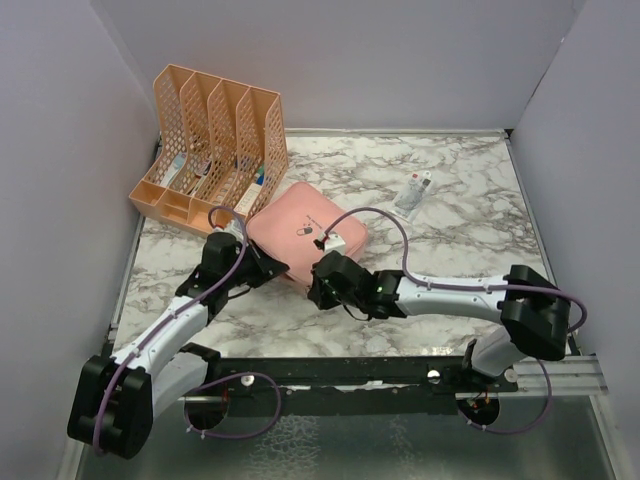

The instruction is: Organize the medicine kit

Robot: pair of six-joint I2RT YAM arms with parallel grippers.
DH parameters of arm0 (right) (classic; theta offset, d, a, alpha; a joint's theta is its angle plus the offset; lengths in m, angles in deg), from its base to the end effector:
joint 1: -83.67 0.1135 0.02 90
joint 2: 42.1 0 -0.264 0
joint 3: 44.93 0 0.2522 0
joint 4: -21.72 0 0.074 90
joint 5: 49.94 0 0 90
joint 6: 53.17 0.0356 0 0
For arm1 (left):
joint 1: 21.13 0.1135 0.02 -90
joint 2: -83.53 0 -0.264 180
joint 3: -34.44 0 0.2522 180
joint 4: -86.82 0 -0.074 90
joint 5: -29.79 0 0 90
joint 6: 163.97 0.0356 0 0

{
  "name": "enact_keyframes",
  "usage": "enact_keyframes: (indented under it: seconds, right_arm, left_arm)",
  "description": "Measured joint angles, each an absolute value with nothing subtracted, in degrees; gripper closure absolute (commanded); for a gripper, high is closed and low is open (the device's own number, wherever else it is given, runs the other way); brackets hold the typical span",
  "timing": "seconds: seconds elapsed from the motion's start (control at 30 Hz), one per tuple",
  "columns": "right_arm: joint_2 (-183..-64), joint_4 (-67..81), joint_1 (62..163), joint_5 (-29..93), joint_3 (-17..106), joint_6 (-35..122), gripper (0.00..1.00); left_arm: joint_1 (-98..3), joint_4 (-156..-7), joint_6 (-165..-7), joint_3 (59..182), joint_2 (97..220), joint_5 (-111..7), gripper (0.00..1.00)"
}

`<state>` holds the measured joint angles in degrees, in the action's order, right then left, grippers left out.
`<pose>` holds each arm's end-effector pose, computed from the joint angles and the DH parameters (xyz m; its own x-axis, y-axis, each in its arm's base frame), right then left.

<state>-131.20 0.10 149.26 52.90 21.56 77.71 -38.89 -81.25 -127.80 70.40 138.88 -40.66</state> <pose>0.1422 0.2941 0.2047 -0.7560 -0.1216 -0.6432 -0.4329 0.8300 0.3518 0.1865 -0.0723 0.1910 -0.7440 -0.5605 -0.3638 -0.0693 0.6062 -0.7923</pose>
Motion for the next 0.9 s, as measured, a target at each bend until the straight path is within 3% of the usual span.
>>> enact_keyframes:
  seconds: [0.63,0.9]
  right_arm:
    - [-126.31,-12.92,149.52,68.57,20.84,86.36,0.99]
    - [-125.87,-12.44,149.28,65.8,20.99,80.75,0.99]
  left_arm:
    - [-38.93,-77.95,-122.4,74.75,142.82,-39.5,1.0]
    - [-38.8,-77.45,-118.84,76.91,145.33,-39.02,0.65]
